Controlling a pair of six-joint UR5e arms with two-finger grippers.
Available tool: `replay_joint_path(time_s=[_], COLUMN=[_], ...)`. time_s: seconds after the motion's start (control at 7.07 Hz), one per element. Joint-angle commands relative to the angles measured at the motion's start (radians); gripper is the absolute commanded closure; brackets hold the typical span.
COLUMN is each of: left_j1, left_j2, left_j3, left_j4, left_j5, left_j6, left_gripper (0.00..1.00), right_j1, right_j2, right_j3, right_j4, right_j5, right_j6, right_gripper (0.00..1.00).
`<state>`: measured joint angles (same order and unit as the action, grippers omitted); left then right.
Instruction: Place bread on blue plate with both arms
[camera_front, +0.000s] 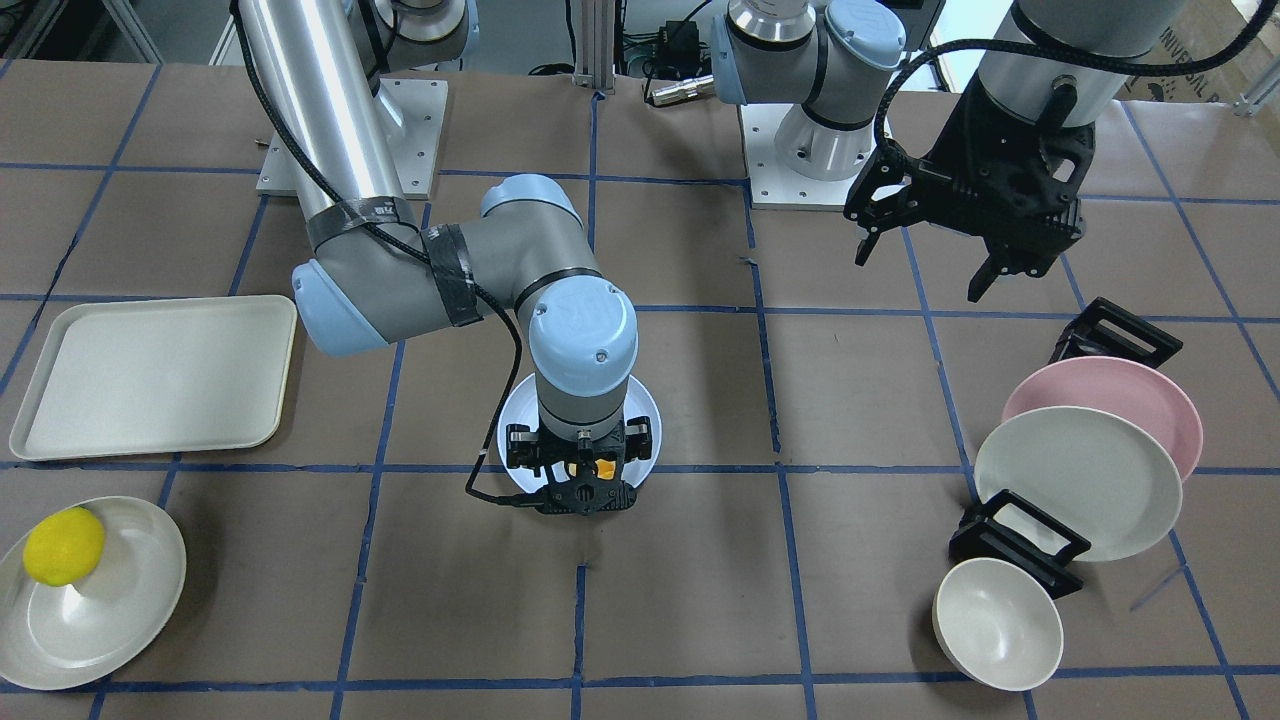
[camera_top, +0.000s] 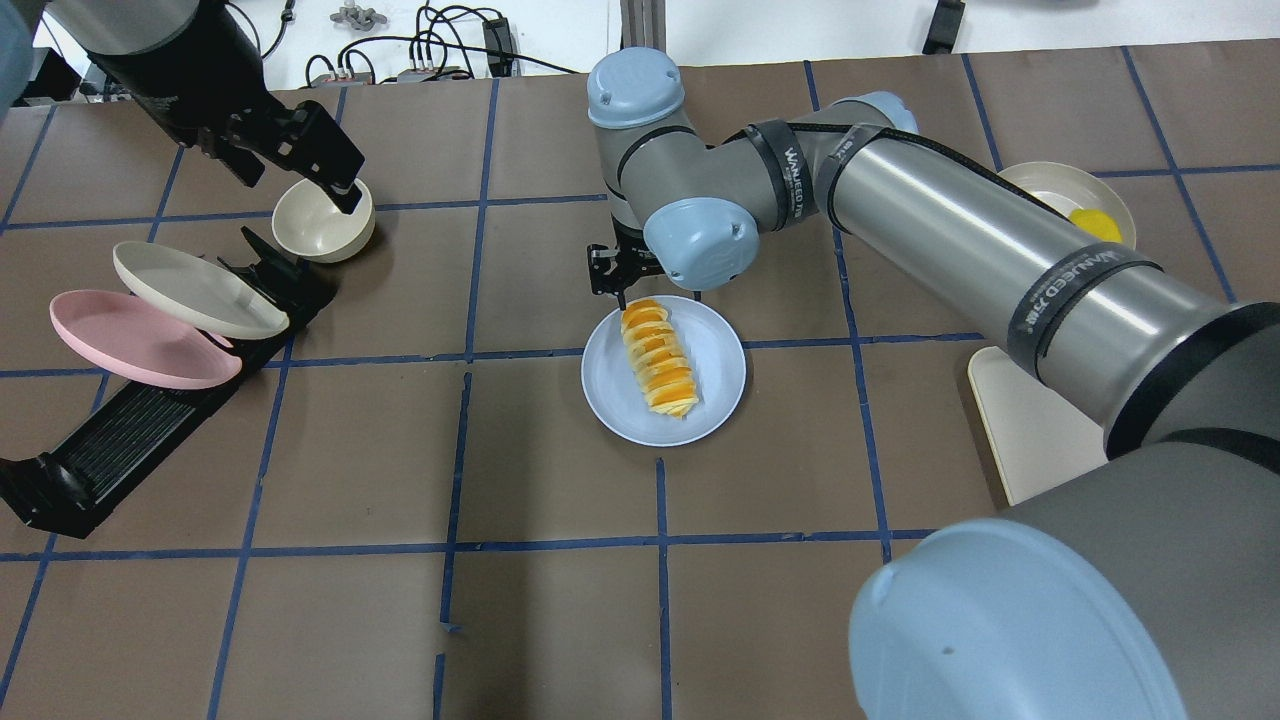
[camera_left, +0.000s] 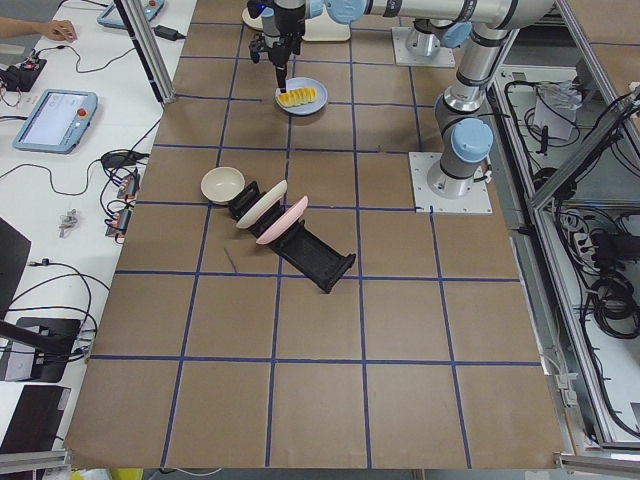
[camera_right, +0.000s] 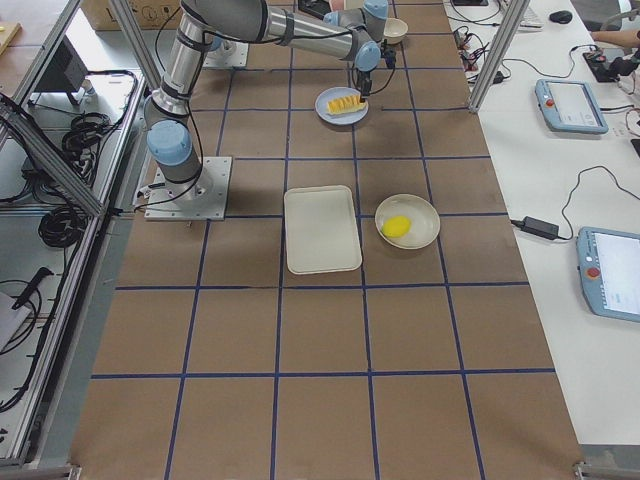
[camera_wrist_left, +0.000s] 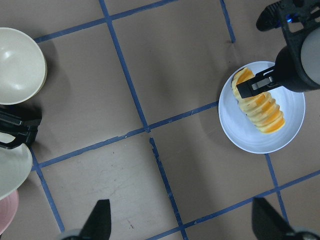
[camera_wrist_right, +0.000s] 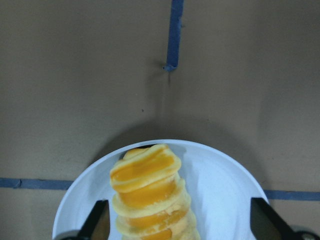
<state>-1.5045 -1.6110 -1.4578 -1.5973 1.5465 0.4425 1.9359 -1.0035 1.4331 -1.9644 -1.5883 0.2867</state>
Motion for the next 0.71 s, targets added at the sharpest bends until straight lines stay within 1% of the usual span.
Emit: replay_joint_path(time_s=[0.0,0.14,0.28,0.42,0.57], left_j1=[0.001,0.003,0.001,-0.009,-0.026], left_j2=[0.0,0.009,0.023,0.026,0.026], left_j3=[-0.019,-0.035,-0.039,-0.038,-0.041], left_j4=[0.005,0.019,0.023,0.023,0.023], left_j5=[0.014,0.017,0.014,0.018,0.015], left_j6=[0.019,0.018,-0.019,-0.095,-0.184], left_gripper=[0.0,0.0,0.0,0.0,0.0], right_j1=[-0.053,-0.119,-0.185,-0.224,-0.248], right_j2=[-0.081,-0.133,-0.206,-0.255,-0.27], right_j3=[0.001,-0.009,-0.035,-0.058,-0.071], right_j4=[-0.001,0.004,0.063,0.144,0.128], right_j5=[-0.007,-0.004,0.01,0.008,-0.002], right_j6=[-0.123,-0.133,-0.133,-0.13,-0.139], right_gripper=[0.0,0.0,0.0,0.0,0.0])
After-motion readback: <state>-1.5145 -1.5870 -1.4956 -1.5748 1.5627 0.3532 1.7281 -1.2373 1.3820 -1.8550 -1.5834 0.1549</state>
